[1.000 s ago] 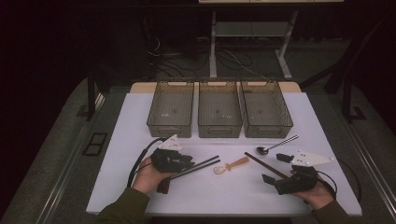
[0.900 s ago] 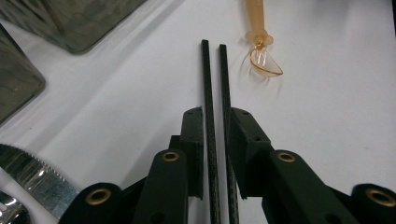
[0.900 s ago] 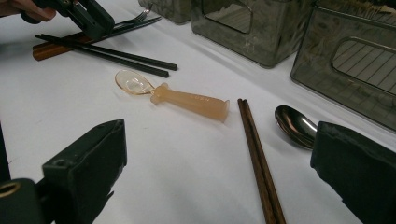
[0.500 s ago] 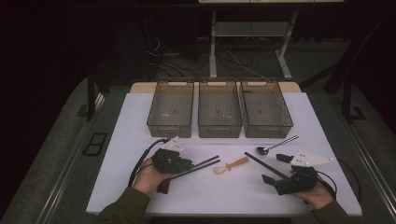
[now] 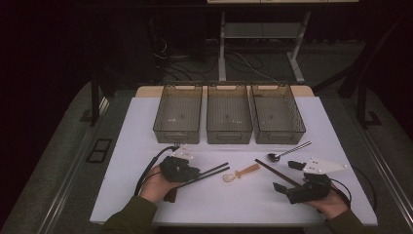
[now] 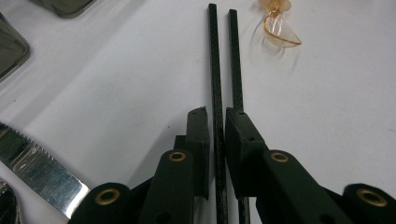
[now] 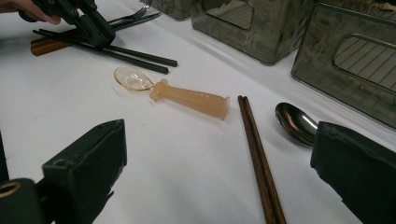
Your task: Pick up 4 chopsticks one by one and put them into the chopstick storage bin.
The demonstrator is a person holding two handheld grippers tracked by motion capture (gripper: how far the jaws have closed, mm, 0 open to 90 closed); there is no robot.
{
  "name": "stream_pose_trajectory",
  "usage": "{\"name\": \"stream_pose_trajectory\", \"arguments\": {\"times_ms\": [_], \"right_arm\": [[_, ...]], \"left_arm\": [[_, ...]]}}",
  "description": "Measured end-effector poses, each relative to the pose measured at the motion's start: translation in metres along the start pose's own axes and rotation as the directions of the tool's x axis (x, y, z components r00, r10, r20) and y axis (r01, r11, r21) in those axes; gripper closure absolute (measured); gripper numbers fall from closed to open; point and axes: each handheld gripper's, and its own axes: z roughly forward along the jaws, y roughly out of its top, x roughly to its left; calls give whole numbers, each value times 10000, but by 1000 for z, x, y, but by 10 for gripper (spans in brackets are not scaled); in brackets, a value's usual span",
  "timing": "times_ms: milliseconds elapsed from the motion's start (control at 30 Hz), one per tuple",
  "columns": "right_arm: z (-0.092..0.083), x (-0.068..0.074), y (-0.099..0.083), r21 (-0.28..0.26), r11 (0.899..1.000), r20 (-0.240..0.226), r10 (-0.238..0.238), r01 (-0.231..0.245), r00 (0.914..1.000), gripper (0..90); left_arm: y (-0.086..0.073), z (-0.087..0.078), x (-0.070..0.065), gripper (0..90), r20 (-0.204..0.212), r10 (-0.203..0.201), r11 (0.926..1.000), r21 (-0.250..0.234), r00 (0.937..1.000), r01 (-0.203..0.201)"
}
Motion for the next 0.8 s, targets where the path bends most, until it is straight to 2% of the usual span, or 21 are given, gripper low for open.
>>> {"name": "stream_pose_trajectory", "arguments": {"times_ms": [100,333,600,800], "right_arm": [[0,0,0,18,10000,-2,35,-35,10000,39],[0,0,0,42,10000,-5,-9,10,10000,39],[1,1,0,63,10000,-5,-28,28,10000,39],[1,1,0,78,10000,-9,-26,26,10000,39]], "left_arm": [[0,1,0,789,-73,60,9999,85,10000,-60],[-1,4,-2,794,-135,-92,9999,144,9999,94],[-1,4,-5,833,-487,344,9990,305,9982,-330],[-2,4,-3,847,-380,282,9993,239,9989,-273]]}}
